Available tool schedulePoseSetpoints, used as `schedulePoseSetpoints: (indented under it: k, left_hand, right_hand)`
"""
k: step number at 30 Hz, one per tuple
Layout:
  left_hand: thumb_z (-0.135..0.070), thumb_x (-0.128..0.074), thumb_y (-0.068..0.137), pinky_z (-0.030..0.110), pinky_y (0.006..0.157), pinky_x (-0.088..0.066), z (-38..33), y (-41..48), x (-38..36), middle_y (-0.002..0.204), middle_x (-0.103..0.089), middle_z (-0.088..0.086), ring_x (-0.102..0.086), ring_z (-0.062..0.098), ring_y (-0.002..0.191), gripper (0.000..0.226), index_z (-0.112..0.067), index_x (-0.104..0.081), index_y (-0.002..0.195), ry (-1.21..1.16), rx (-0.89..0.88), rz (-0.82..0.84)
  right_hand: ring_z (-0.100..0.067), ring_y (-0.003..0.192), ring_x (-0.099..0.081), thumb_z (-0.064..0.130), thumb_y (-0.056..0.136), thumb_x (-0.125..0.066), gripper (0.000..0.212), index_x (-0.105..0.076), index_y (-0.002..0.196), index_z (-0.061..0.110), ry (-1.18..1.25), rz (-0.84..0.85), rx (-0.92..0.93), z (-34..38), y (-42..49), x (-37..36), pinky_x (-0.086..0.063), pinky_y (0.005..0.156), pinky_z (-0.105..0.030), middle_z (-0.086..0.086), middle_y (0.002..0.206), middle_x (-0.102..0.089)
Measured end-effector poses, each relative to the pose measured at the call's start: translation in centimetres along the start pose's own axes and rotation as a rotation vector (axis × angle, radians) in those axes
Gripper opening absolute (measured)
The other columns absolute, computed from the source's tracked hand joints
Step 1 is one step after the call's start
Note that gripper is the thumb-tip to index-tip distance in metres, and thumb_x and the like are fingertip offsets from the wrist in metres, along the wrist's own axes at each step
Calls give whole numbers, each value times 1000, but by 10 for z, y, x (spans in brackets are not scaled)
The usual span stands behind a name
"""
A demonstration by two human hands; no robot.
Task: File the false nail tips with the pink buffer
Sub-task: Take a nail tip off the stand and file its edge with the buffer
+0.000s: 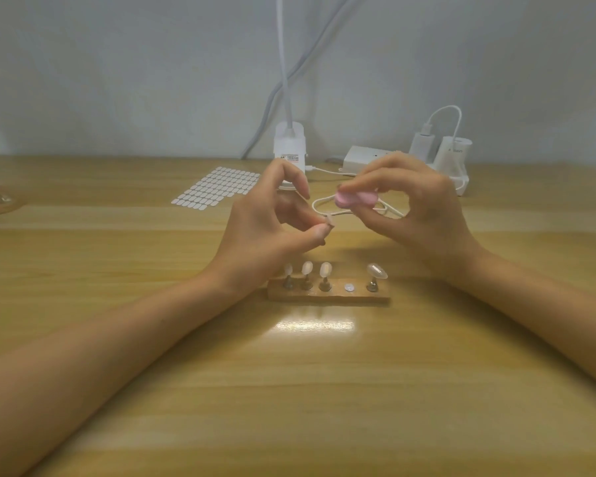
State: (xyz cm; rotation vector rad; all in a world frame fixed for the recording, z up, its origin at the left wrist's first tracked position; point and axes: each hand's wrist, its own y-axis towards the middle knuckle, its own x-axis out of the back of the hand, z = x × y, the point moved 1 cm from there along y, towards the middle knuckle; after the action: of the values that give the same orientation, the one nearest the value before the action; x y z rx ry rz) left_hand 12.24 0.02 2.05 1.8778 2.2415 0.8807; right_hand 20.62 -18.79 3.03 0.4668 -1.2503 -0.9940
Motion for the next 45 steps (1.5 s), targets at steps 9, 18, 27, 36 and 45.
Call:
schedulePoseSetpoints:
  k: [9, 18, 27, 36, 45]
  left_hand:
    - [-6, -82, 83, 6, 62, -43, 0, 1, 0, 74, -77, -2, -74, 9, 69, 40, -20, -45, 92, 18, -34, 8]
    - [-7, -80, 84, 7, 61, -43, 1, 2, 1, 72, -76, -3, -74, 9, 70, 37, -18, -46, 94, 36, -37, 11]
    - [-5, -80, 83, 6, 61, -42, 2, 3, 1, 73, -76, 0, -74, 10, 70, 40, -21, -45, 91, 15, -39, 11]
    - [-4, -81, 84, 12, 64, -48, 4, 4, 1, 78, -77, 2, -76, 14, 75, 41, -17, -43, 93, -25, -17, -13]
    - [2, -79, 83, 15, 59, -48, 1, 3, 1, 77, -75, 2, -76, 19, 79, 41, -16, -43, 91, -120, -49, 82]
  right_hand:
    - [-18, 89, -65, 7, 86, -81, 16, -78, 102, 11, 33, 36, 13, 3, -2, 1, -52, 83, -31, -6, 94, -68]
    - [-18, 89, -65, 3, 85, -80, 17, -78, 101, 6, 3, 90, 94, 12, 0, -6, -53, 81, -30, -8, 95, -66]
    - [-18, 86, -64, 3, 85, -79, 16, -78, 101, 5, -12, 77, 76, 17, 3, -6, -53, 81, -30, -9, 94, -66]
    - [-18, 86, -63, 4, 87, -78, 16, -77, 103, 7, -33, 42, 17, 10, 7, -3, -53, 80, -31, -9, 94, -66]
    - [-12, 91, -64, 16, 92, -74, 12, -76, 103, 11, 96, 8, -86, 7, 7, -1, -54, 83, -36, -1, 94, -68]
